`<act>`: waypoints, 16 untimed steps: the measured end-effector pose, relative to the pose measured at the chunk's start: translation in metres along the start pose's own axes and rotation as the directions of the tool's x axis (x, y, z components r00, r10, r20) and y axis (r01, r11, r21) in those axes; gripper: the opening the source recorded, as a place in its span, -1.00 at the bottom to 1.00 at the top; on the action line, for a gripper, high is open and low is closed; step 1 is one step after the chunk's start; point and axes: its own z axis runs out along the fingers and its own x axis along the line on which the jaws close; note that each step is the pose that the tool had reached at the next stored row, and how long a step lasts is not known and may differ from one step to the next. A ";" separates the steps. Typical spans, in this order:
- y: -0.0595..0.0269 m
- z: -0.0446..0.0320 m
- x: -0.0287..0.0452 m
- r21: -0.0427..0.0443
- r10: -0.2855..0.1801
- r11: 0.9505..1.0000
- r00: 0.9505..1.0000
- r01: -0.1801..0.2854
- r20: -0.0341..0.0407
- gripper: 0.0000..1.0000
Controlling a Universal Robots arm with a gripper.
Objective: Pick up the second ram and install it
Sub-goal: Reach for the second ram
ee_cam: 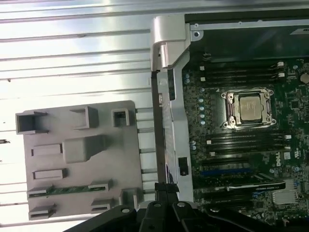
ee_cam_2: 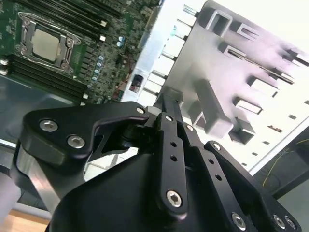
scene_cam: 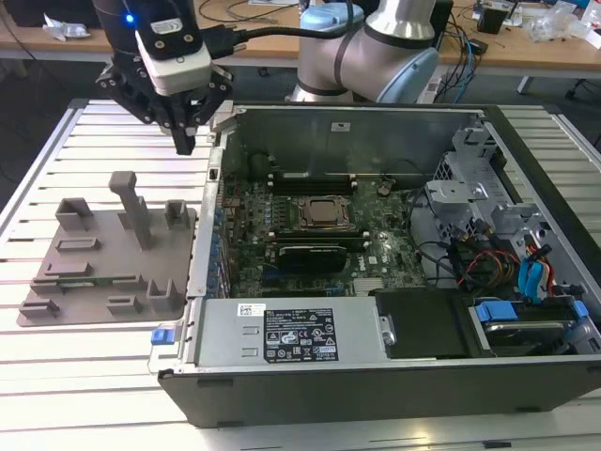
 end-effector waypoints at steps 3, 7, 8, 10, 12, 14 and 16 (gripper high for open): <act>-0.0008 -0.0002 0.0096 0.000 0.000 1.000 1.000 0.000 0.000 -0.80; -0.0019 -0.0006 0.0251 0.000 0.000 1.000 1.000 0.000 0.000 -0.80; -0.0023 -0.0008 0.0310 0.000 0.000 1.000 1.000 0.000 0.000 -0.80; -0.0030 -0.0010 0.0396 0.000 0.000 1.000 1.000 0.000 0.000 -0.80; -0.0033 -0.0011 0.0442 0.000 0.000 1.000 1.000 0.000 0.000 -0.80; -0.0037 -0.0012 0.0496 0.000 0.000 1.000 1.000 0.000 0.000 -0.80; -0.0043 -0.0015 0.0578 0.000 0.000 1.000 1.000 0.000 0.000 -0.80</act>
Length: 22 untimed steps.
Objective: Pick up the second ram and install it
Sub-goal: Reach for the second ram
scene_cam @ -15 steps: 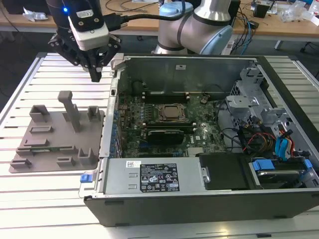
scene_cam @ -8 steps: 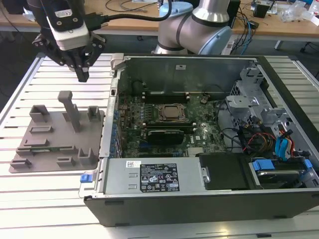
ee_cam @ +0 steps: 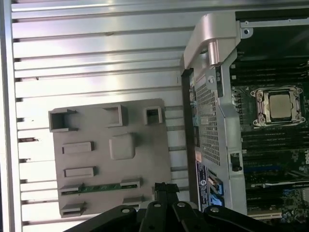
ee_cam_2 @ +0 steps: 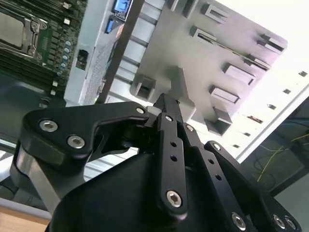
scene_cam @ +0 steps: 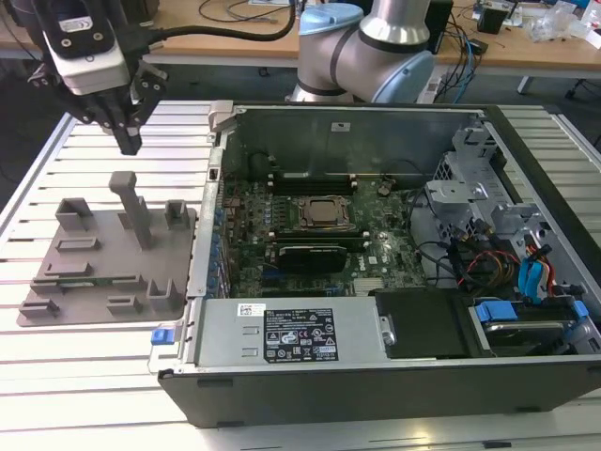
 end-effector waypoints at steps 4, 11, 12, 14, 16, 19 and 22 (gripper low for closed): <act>-0.0012 -0.0003 0.0151 0.000 0.000 1.000 1.000 0.000 0.000 -0.80; -0.0032 -0.0009 0.0417 0.000 0.000 1.000 1.000 0.000 0.000 -0.80; -0.0034 -0.0010 0.0450 0.000 0.000 1.000 1.000 0.000 0.000 -0.80; -0.0040 -0.0011 0.0541 0.000 0.000 1.000 1.000 0.000 0.000 -0.80; -0.0045 -0.0013 0.0600 0.000 0.000 1.000 1.000 0.000 0.000 -0.80; -0.0058 -0.0016 0.0777 0.000 0.000 1.000 1.000 0.000 0.000 -0.80; -0.0062 -0.0016 0.0830 0.000 0.000 1.000 1.000 0.000 0.000 -0.80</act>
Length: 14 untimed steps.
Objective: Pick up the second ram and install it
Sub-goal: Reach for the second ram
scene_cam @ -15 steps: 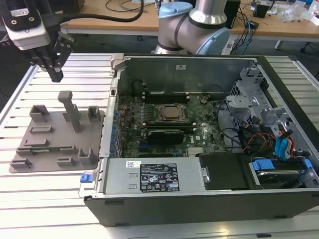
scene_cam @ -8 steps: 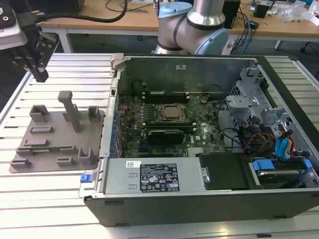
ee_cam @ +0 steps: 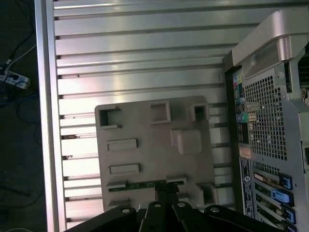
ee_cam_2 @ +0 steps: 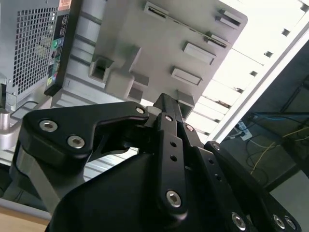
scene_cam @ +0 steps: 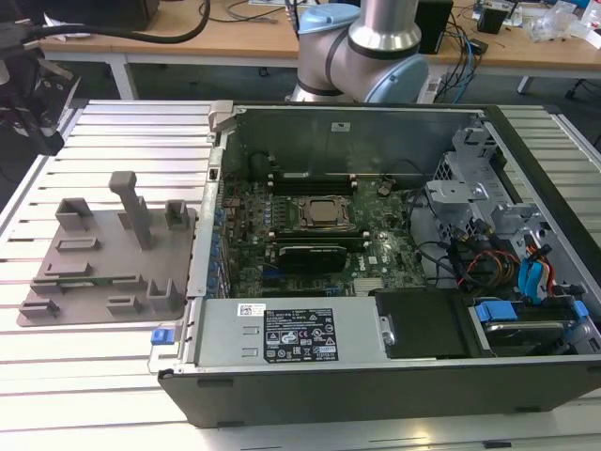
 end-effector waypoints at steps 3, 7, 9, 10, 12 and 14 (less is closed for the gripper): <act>-0.0007 0.0002 0.0088 0.000 0.000 1.000 1.000 0.000 0.000 -0.80; -0.0007 0.0001 0.0090 0.000 0.000 1.000 1.000 0.000 0.000 -0.80; -0.0007 0.0001 0.0098 0.000 0.000 1.000 1.000 0.000 0.000 -0.80; -0.0010 0.0000 0.0135 0.000 0.000 1.000 1.000 0.000 0.000 -0.80; -0.0017 -0.0003 0.0221 0.000 0.000 1.000 1.000 0.000 0.000 -0.80; -0.0025 -0.0003 0.0331 0.000 0.000 1.000 1.000 0.000 0.000 -0.80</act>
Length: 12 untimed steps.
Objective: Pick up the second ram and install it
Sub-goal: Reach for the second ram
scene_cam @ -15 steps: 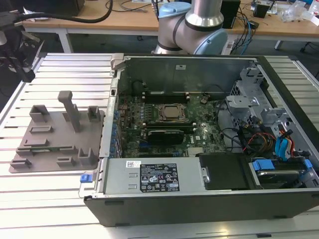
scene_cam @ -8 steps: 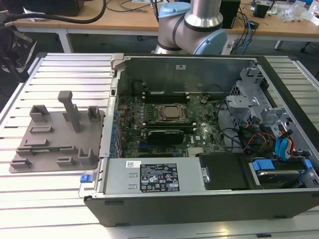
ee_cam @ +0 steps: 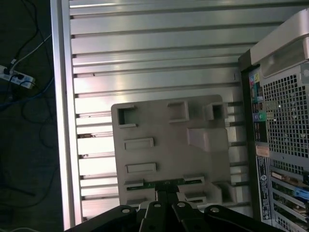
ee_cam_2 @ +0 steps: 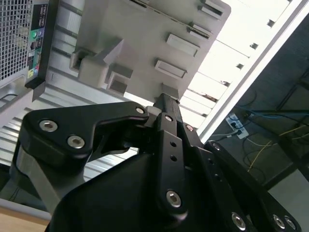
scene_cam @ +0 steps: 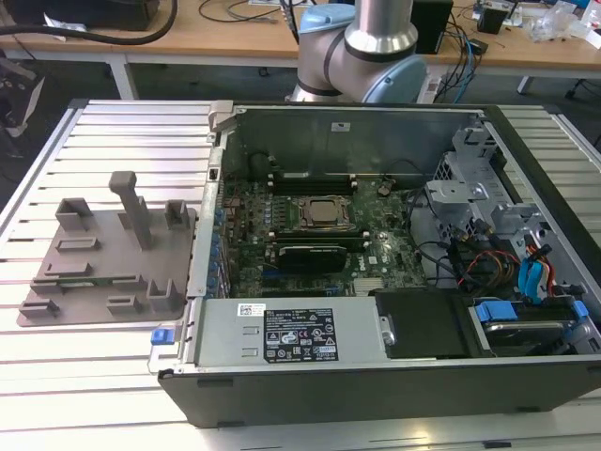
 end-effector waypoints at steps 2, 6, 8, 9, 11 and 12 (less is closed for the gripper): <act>-0.0003 0.0001 0.0037 0.000 0.000 1.000 1.000 0.000 0.000 -0.80; -0.0010 0.0007 0.0132 0.000 0.000 1.000 1.000 0.000 0.000 -0.80; -0.0012 0.0016 0.0146 0.000 0.000 1.000 1.000 0.000 0.000 -0.80; -0.0013 0.0024 0.0147 0.000 0.000 1.000 1.000 0.000 0.000 -0.80; -0.0013 0.0032 0.0148 0.000 0.000 1.000 1.000 0.000 0.000 -0.80; -0.0013 0.0034 0.0148 0.000 0.000 1.000 1.000 0.000 0.000 -0.80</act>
